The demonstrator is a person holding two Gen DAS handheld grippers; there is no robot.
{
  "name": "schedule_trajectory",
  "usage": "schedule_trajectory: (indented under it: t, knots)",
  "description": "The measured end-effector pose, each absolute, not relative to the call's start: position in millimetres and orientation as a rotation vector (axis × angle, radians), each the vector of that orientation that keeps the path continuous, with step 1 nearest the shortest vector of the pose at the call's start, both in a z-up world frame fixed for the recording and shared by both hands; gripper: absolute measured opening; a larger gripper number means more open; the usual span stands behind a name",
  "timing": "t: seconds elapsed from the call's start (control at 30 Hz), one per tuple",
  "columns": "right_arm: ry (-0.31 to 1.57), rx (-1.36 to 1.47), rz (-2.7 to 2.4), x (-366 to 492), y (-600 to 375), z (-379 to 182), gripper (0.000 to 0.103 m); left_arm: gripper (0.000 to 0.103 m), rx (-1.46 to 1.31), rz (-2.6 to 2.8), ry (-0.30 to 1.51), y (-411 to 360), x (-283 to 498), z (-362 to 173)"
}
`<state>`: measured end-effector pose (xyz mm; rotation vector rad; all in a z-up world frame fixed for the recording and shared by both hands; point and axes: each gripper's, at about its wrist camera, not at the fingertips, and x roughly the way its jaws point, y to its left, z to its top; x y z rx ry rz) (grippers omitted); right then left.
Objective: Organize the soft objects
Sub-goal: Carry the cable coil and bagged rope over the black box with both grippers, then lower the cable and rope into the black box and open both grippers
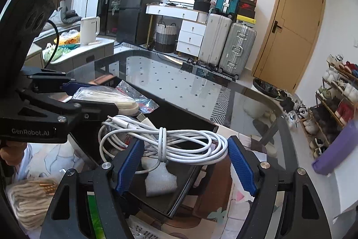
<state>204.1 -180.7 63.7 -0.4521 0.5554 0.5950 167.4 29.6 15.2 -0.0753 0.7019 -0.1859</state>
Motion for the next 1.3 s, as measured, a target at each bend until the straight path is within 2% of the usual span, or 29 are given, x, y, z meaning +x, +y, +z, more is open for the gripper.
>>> schedule_trajectory:
  t: [0.6,0.93,1.03,1.1,1.3]
  knots:
    - [0.558,-0.459,0.602,205,-189,62,0.078,0.044,-0.072,-0.196,0.731,22,158,16]
    - [0.547,-0.458,0.656,195,-174,64,0.078,0.044,-0.084,-0.185,0.684,32,161,28]
    - [0.549,-0.447,0.669,193,-174,65,0.083,0.044,-0.085,-0.183,0.679,34,162,31]
    - [0.539,-0.436,0.665,190,-175,67,0.096,0.044,-0.083,-0.184,0.677,34,163,31]
    - [0.531,-0.411,0.630,185,-184,74,0.099,0.047,-0.077,-0.184,0.681,32,166,28]
